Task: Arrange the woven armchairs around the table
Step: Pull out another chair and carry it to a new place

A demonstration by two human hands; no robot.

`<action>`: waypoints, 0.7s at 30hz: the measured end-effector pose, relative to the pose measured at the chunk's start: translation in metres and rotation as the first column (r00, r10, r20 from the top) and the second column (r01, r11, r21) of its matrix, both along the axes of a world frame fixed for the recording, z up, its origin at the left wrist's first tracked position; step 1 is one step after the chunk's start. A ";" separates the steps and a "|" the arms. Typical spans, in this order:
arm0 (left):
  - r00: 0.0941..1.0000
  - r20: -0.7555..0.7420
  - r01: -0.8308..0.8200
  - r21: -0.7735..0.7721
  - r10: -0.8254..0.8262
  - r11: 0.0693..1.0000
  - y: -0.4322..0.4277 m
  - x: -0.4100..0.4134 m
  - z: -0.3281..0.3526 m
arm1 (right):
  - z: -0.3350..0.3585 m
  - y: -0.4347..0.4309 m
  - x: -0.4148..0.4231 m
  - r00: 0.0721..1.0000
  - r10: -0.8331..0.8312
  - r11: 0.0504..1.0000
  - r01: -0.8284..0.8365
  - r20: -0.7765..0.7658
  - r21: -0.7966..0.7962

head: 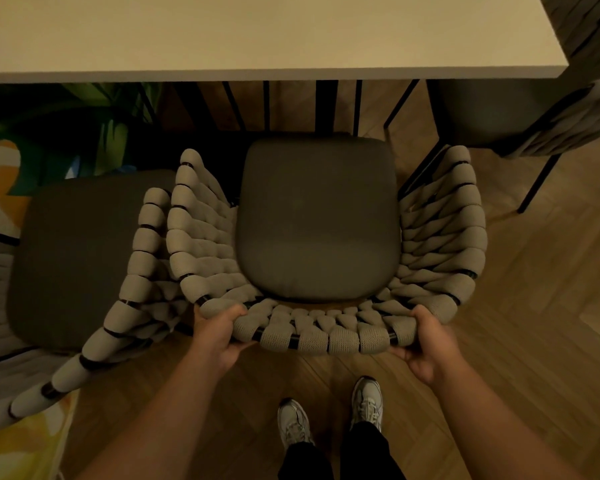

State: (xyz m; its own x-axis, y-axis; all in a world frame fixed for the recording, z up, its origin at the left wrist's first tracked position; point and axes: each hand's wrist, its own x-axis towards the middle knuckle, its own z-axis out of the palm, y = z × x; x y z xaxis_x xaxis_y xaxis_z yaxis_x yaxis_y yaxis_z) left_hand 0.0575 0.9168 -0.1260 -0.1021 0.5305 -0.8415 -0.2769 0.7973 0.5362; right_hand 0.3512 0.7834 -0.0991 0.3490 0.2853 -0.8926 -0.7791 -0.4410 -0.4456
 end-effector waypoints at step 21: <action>0.889 -0.221 0.401 -0.051 -0.401 0.915 -0.102 -0.100 0.175 | 0.106 -0.048 -0.070 0.636 0.768 0.638 -0.753 0.073 -0.158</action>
